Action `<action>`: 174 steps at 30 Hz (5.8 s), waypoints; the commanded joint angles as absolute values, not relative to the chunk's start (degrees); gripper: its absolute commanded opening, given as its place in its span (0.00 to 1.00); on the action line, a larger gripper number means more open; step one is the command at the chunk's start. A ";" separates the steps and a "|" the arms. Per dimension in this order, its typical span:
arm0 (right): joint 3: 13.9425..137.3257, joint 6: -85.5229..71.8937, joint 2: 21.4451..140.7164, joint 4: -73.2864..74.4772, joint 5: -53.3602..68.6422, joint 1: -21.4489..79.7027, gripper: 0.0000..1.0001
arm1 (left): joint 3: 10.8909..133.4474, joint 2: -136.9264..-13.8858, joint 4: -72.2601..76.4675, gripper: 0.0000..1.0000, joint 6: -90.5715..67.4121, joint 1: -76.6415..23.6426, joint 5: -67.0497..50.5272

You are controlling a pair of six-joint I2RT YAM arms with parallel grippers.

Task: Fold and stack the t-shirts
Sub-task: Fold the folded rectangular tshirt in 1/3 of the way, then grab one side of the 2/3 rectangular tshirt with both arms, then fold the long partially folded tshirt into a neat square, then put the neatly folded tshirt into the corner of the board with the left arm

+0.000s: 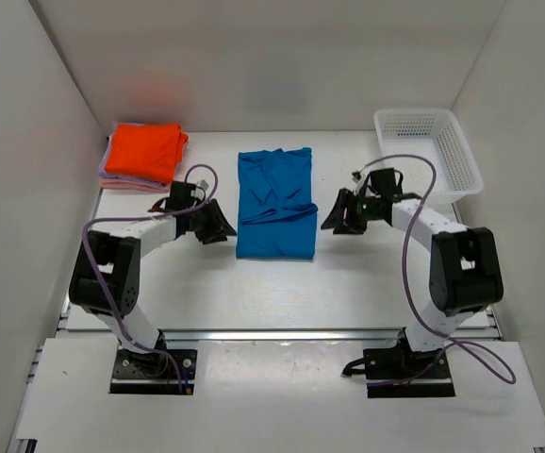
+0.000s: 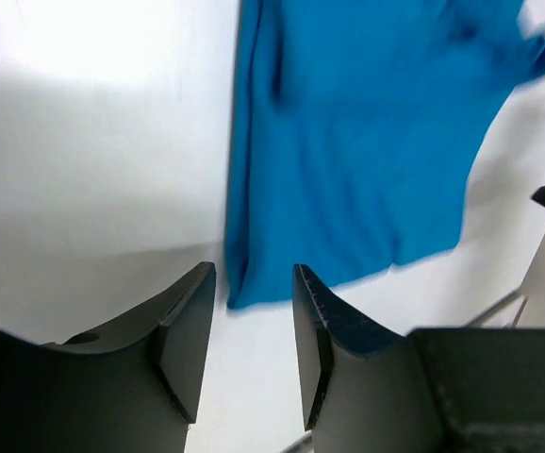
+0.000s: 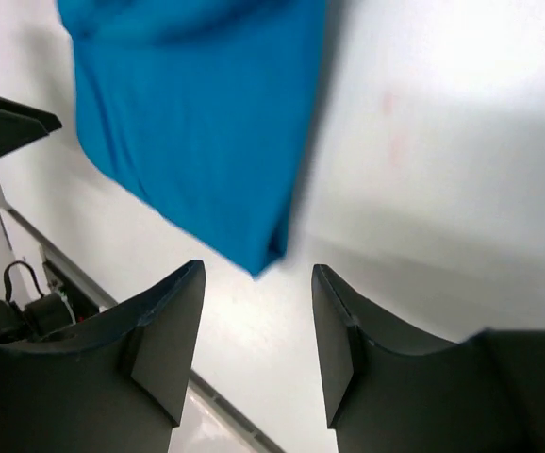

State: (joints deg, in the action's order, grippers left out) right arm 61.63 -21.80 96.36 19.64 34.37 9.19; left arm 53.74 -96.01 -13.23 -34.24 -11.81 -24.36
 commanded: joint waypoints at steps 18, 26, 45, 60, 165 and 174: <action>42.36 -43.59 96.67 -10.28 34.09 18.01 0.47 | 37.97 -89.91 5.62 0.46 -49.12 -18.89 -16.96; 42.72 -42.54 96.86 -8.09 35.85 18.11 0.06 | 39.29 -91.32 5.71 0.00 -49.22 -20.30 -19.60; 38.88 -34.53 80.70 10.20 40.17 21.87 0.00 | 30.51 -65.58 -15.90 0.00 -40.43 -23.81 -18.90; 29.78 -34.72 73.11 13.63 44.38 22.77 0.00 | 19.76 -49.73 -22.24 0.00 -43.95 -25.15 -21.53; 63.20 -25.49 91.86 19.95 36.29 7.66 0.27 | 77.16 -122.51 -23.63 0.00 -25.76 -18.81 -24.53; 61.00 -24.70 83.33 19.34 39.02 3.08 0.25 | 93.14 -118.48 -33.66 0.00 -20.13 -14.78 -4.16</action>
State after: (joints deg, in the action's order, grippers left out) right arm 61.34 -25.87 86.26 21.37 37.17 3.64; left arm 87.53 -121.45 -28.32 -24.23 -17.85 -16.19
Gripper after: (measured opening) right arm 0.256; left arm 0.125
